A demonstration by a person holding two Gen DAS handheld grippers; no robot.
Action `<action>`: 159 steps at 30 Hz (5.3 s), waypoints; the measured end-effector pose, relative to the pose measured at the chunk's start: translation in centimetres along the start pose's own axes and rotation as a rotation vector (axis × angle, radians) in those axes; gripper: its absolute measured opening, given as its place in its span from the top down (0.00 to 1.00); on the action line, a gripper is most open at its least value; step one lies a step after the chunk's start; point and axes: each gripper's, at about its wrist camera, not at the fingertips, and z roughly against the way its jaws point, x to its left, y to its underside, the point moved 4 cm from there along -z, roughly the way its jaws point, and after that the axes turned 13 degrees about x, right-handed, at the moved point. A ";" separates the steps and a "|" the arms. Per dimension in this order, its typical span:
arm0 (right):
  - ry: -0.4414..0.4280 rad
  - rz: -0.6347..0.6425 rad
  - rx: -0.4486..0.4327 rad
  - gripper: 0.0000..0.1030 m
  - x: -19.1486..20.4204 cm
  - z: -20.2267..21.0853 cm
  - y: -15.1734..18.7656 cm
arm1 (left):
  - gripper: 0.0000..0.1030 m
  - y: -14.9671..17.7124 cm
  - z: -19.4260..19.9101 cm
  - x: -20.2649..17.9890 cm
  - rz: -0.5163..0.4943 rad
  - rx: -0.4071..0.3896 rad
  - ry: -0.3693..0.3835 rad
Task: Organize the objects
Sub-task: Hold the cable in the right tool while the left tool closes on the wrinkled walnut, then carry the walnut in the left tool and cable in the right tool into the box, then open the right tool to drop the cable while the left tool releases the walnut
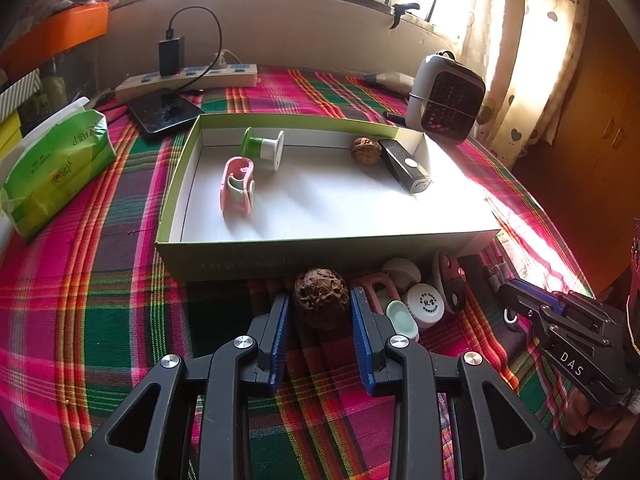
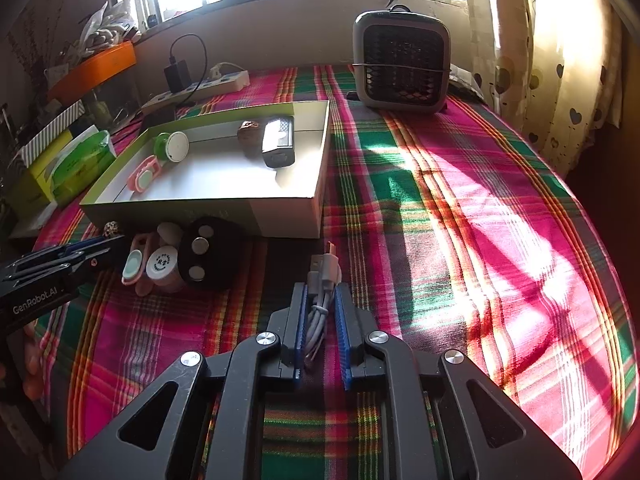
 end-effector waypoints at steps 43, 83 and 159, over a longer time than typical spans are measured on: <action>0.031 0.053 0.024 0.69 1.3 -0.8 -0.7 | 0.74 0.9 0.6 0.0 0.004 -0.006 -0.013; -0.054 0.097 -0.021 0.81 2.4 1.9 -2.3 | 0.74 -0.9 2.9 0.0 0.005 -0.057 -0.019; -0.174 0.323 0.159 0.81 10.5 -8.8 -15.5 | 0.74 -7.3 -3.7 1.5 -0.009 0.021 -0.106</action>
